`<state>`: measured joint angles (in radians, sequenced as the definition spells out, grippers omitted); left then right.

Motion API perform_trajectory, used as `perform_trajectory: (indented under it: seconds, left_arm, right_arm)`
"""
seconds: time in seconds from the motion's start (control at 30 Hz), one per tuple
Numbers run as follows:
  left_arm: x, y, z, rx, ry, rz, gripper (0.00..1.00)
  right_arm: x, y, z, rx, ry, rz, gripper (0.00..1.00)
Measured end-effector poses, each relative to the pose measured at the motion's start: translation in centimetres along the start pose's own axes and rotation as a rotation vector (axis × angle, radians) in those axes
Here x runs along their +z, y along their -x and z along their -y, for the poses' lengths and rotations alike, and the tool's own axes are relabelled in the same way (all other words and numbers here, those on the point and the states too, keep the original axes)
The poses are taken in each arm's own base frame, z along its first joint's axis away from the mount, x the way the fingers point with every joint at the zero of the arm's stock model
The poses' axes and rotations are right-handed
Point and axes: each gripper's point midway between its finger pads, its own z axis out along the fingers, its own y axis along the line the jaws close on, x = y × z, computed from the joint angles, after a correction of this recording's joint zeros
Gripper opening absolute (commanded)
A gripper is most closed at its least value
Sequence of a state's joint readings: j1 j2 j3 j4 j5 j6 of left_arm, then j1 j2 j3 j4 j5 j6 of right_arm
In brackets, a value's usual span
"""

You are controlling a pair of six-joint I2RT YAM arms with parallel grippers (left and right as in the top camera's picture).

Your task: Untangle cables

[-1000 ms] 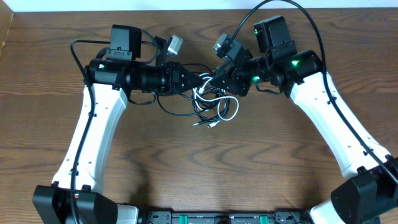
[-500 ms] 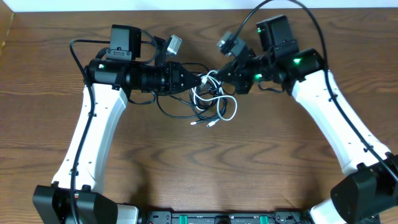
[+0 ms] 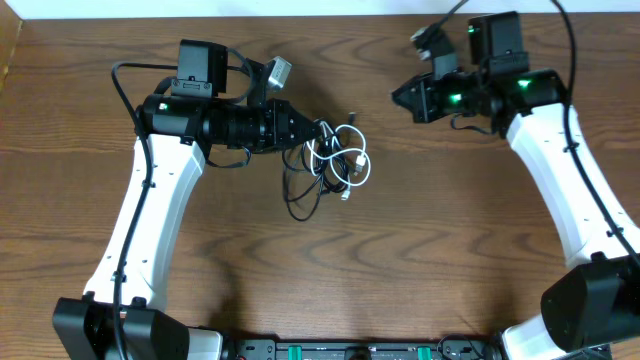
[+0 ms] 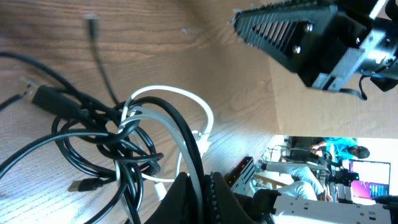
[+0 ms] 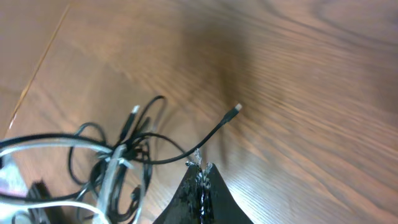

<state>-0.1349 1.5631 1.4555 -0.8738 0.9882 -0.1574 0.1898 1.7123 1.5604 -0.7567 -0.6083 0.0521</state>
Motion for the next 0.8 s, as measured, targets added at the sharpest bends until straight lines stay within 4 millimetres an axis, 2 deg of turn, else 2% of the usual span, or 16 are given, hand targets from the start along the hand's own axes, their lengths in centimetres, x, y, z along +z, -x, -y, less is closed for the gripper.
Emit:
perform_trajectory:
  seconds: [0.1, 0.2, 0.27, 0.33, 0.43, 0.5, 0.67, 0.8]
  left_arm:
    - [0.0, 0.0, 0.0, 0.0, 0.0, 0.0, 0.08]
    - [0.0, 0.0, 0.0, 0.0, 0.0, 0.0, 0.08]
    - [0.0, 0.0, 0.0, -0.004, 0.0, 0.0, 0.08]
    - [0.0, 0.1, 0.0, -0.015, 0.0, 0.003, 0.08]
    - [0.0, 0.6, 0.1, -0.047, -0.002, 0.021, 0.08]
    - [0.0, 0.9, 0.1, -0.063, -0.005, 0.03, 0.08]
    - [-0.1, 2.3, 0.6, -0.144, -0.024, 0.078, 0.08]
    - [-0.2, 3.3, 0.9, -0.235, -0.041, 0.108, 0.08]
  right_arm:
    - [-0.7, 0.0, 1.4, 0.057, -0.023, 0.006, 0.01]
    - [-0.8, -0.4, 1.2, 0.063, -0.003, -0.009, 0.03]
    - [-0.7, -0.8, 0.6, 0.055, 0.025, -0.028, 0.15]
    - [-0.4, -1.3, -0.4, 0.031, 0.053, -0.048, 0.33]
    - [0.4, -2.4, -2.6, -0.022, 0.101, -0.093, 0.54]
    - [0.7, -2.8, -3.3, -0.038, 0.116, -0.109, 0.58]
    - [1.3, -4.2, -5.3, -0.066, 0.153, -0.163, 0.61]
    - [1.4, -4.5, -5.5, -0.062, 0.158, -0.174, 0.6]
